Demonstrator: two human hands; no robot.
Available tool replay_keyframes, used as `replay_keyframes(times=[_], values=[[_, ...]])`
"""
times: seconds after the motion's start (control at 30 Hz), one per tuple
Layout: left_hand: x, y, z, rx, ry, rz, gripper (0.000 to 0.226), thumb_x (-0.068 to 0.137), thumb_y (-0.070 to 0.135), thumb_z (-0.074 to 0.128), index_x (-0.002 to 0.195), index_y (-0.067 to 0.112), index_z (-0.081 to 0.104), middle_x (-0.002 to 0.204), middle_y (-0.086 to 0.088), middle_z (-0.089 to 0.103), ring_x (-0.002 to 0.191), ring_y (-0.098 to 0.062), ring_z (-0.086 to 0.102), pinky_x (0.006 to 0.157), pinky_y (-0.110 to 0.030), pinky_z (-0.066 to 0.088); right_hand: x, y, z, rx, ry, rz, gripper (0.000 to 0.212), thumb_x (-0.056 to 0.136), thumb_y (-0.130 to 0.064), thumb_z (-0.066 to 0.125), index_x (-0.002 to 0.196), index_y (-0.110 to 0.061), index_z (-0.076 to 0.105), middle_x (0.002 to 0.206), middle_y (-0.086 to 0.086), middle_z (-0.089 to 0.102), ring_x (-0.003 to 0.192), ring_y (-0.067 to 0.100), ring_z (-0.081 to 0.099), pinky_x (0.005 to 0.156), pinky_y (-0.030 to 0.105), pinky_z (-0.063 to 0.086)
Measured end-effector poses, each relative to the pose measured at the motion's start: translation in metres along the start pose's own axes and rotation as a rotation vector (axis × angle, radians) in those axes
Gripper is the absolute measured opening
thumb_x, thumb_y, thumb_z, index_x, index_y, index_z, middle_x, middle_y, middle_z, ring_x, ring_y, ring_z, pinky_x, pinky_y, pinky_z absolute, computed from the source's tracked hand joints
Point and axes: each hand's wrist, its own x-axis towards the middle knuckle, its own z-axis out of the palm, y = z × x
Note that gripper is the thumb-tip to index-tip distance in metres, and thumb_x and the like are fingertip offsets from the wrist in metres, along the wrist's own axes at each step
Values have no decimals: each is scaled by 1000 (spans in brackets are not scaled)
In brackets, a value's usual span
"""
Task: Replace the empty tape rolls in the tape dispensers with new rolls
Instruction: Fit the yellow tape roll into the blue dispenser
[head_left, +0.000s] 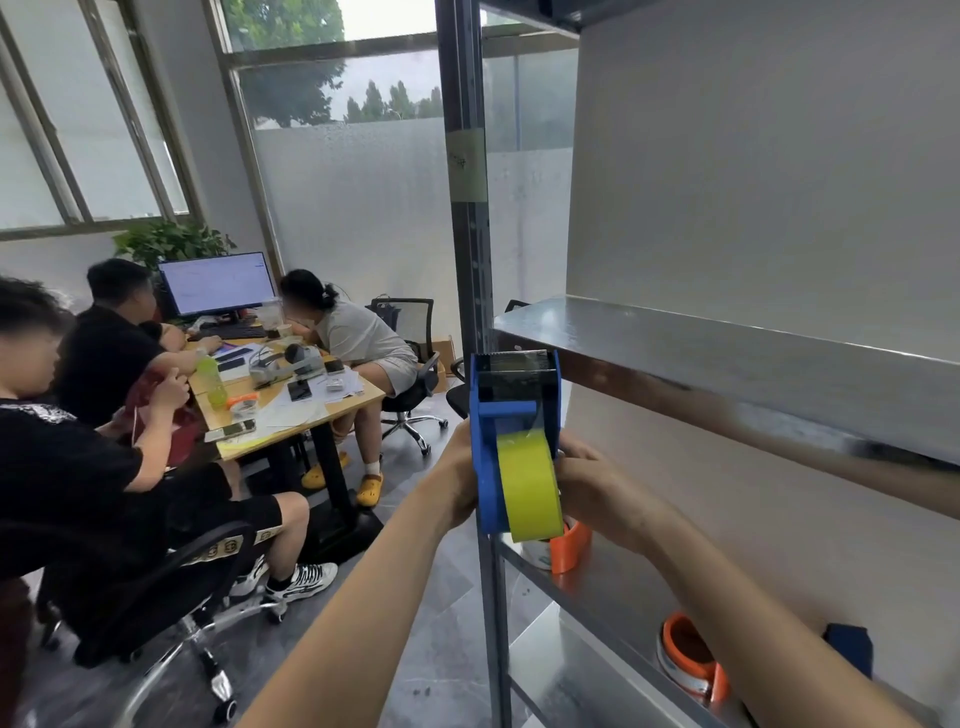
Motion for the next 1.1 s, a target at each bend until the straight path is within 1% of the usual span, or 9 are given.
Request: replay_keyframes(times=[0.1, 0.17, 0.27, 0.4, 0.57, 0.67, 0.8, 1.0, 1.1], values=[[5, 1, -4, -38, -35, 29, 28, 97, 14, 37, 75, 11, 53, 50, 5, 63, 50, -9, 59, 60, -25, 47, 1, -3, 4, -86, 75, 12, 48, 90, 4, 54, 130, -23, 53, 113, 20, 61, 100, 29, 64, 85, 47, 56], [8, 0, -6, 13, -56, 33, 31, 97, 7, 35, 71, 9, 50, 41, 6, 59, 47, -8, 58, 51, -18, 49, 1, -4, 7, -109, 121, -1, 50, 91, 11, 50, 126, -24, 55, 96, 7, 67, 83, 20, 68, 68, 38, 59], [3, 3, -8, 45, -136, 69, 31, 96, 4, 37, 71, 12, 52, 54, 1, 62, 44, -3, 58, 53, -19, 49, 1, -3, 12, -92, 161, -30, 42, 92, 8, 49, 116, -26, 58, 81, -2, 69, 70, 12, 67, 59, 31, 58], [-3, 5, -11, 47, -205, 104, 30, 95, 4, 38, 69, 10, 52, 42, 6, 60, 38, 1, 56, 46, -14, 48, 1, 1, 15, -99, 179, -73, 40, 90, -2, 55, 122, -26, 57, 94, 4, 72, 80, 20, 70, 64, 37, 60], [2, -2, -28, -131, -207, 71, 20, 94, 9, 42, 101, 15, 60, 85, -4, 70, 76, -16, 64, 70, -31, 50, 5, 2, 10, -171, 322, -141, 40, 92, 2, 56, 125, -20, 56, 95, 7, 72, 79, 23, 71, 60, 33, 57], [12, -7, -44, -321, -217, 64, 49, 81, 21, 51, 129, 12, 49, 124, -17, 54, 107, -33, 53, 89, -48, 43, 10, 2, 6, -254, 471, -224, 37, 90, 2, 60, 112, -28, 61, 92, 3, 73, 85, 25, 71, 63, 33, 59], [11, -7, -49, -321, -292, 44, 81, 62, 67, 68, 130, 26, 52, 135, -13, 53, 125, -38, 49, 100, -66, 35, 19, 9, 8, -503, 621, -299, 46, 85, -1, 63, 105, -41, 59, 95, -5, 72, 90, 17, 69, 76, 39, 58], [8, -12, -51, -84, -256, 109, 81, 69, 11, 79, 137, 33, 41, 120, -15, 63, 109, -36, 63, 89, -55, 51, 26, 8, 20, -613, 715, -314, 44, 87, -1, 60, 125, -24, 60, 95, -2, 69, 85, 15, 65, 62, 11, 49], [8, -13, -59, -114, -212, 122, 76, 72, 2, 74, 137, 27, 44, 117, -19, 65, 106, -40, 64, 89, -55, 51, 25, 4, 24, -604, 653, -295, 45, 87, -3, 61, 126, -24, 59, 93, -9, 66, 81, 14, 65, 58, 14, 53]])
